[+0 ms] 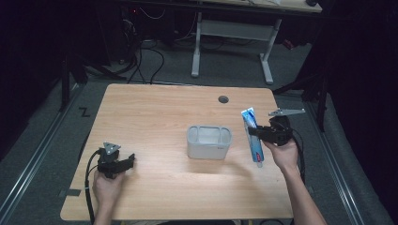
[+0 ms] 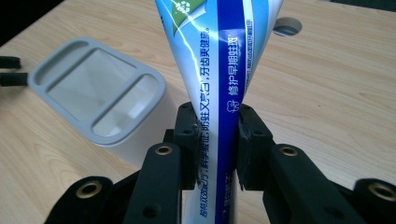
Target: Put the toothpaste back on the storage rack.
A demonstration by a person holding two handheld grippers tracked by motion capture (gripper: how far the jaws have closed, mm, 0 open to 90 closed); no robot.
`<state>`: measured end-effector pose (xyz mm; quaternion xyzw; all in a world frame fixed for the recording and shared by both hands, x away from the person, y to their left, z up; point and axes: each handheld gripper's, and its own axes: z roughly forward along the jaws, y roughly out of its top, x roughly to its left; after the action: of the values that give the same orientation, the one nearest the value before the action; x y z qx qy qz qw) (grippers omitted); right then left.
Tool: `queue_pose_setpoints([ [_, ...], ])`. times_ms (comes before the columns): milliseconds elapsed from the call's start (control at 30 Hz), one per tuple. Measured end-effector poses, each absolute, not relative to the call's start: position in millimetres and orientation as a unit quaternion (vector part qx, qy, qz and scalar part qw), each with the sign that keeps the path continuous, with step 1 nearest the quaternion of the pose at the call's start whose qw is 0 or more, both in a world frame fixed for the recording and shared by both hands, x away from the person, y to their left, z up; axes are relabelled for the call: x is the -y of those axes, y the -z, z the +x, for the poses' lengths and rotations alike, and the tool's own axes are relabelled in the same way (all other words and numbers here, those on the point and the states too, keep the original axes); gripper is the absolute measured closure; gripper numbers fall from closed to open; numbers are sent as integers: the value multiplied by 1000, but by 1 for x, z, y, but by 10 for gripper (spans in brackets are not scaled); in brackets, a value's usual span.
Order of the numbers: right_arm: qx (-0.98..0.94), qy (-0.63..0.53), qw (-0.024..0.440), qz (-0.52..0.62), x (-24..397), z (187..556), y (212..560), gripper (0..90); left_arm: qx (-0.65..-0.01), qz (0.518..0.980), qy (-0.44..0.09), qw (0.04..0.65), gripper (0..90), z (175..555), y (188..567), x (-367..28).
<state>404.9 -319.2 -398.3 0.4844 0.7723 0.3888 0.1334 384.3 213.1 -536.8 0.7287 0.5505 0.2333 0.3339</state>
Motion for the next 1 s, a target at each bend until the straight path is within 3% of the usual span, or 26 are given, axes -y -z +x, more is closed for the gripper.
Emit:
queue_pose_setpoints([
  [1000,-763,-476,146,412,284,382,348,734,-550,729,-238,331,292,384,537,-212],
])
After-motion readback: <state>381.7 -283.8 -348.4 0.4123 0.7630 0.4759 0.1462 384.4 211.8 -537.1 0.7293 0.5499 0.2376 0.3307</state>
